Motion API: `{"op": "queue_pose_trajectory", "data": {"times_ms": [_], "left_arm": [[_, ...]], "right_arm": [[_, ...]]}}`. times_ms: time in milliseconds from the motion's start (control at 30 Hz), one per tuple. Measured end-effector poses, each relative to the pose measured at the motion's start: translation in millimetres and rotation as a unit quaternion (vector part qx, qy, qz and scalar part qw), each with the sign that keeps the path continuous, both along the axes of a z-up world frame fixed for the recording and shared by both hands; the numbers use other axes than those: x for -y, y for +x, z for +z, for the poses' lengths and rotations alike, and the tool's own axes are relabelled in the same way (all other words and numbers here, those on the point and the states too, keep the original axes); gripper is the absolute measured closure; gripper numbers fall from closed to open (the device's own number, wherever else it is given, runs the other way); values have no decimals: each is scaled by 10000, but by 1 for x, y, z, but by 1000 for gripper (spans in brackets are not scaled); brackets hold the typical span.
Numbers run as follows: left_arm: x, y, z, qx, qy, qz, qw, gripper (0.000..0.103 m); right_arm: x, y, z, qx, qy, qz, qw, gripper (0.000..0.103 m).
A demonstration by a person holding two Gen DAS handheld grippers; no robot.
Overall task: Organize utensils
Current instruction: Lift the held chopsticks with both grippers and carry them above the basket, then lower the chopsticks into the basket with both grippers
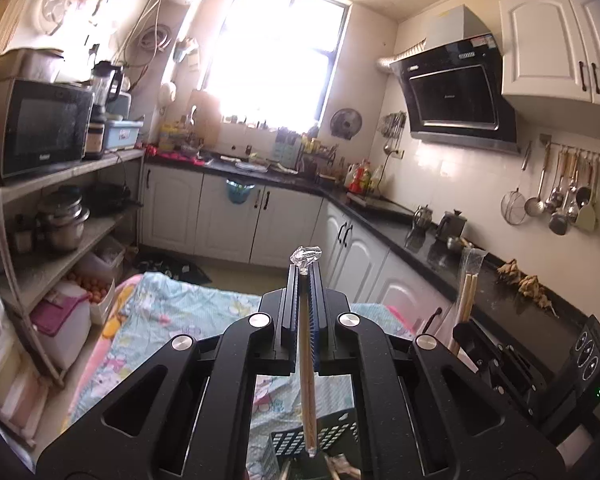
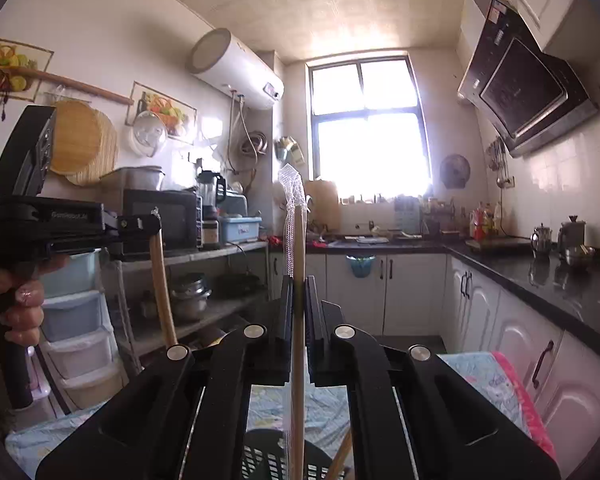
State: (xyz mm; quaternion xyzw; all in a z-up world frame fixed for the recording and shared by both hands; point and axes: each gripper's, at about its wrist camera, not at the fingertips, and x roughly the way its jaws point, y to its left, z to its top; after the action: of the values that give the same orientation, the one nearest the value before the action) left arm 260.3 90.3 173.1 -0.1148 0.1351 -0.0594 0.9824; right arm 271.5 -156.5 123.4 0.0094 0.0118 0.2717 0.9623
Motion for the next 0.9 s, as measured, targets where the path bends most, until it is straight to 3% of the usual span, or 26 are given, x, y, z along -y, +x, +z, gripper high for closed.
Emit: {"op": "queue_pose_trajectory", "data": {"times_ms": [500, 900], "left_arm": [[9, 14, -66, -400, 85, -53, 9991, 101], [15, 16, -95, -633, 75, -195, 9978, 101]], "right_arm": [[-14, 28, -58, -305, -72, -256, 9992, 97], [-15, 35, -87, -599, -23, -322, 9977, 97]]}}
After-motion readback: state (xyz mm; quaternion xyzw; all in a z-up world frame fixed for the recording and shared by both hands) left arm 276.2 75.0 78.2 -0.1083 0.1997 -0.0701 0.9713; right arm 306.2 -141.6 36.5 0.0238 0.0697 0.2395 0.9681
